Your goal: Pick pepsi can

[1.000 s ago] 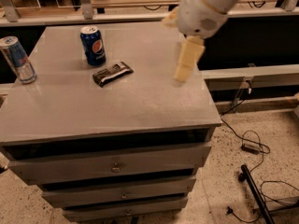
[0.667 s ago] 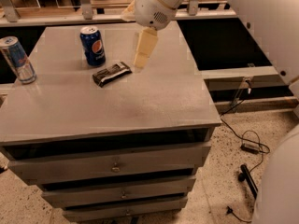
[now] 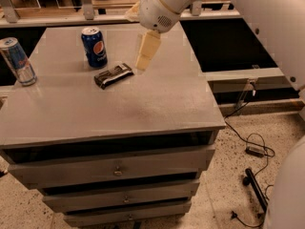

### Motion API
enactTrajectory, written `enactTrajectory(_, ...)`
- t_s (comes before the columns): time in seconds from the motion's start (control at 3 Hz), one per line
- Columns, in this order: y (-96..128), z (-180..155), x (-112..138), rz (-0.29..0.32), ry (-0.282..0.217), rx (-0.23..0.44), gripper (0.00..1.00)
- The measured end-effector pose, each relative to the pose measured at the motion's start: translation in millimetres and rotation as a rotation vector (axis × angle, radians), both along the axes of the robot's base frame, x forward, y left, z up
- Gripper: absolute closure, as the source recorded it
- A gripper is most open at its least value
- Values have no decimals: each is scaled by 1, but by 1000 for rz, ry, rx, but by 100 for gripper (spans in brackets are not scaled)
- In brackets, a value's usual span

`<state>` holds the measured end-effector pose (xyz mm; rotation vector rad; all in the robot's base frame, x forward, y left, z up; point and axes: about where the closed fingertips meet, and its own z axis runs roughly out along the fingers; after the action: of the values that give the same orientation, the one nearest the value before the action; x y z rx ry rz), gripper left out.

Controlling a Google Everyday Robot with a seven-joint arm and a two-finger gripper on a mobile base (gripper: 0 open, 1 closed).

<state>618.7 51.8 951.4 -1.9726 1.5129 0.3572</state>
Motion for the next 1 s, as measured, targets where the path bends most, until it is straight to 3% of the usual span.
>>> enactTrajectory(0.33,8,-4,32,-49,-43,112,0)
enactTrajectory(0.67,25,-9,72,-102,-38,288,0)
enactTrajectory(1.0,59,-29,100,-77,57,441,0)
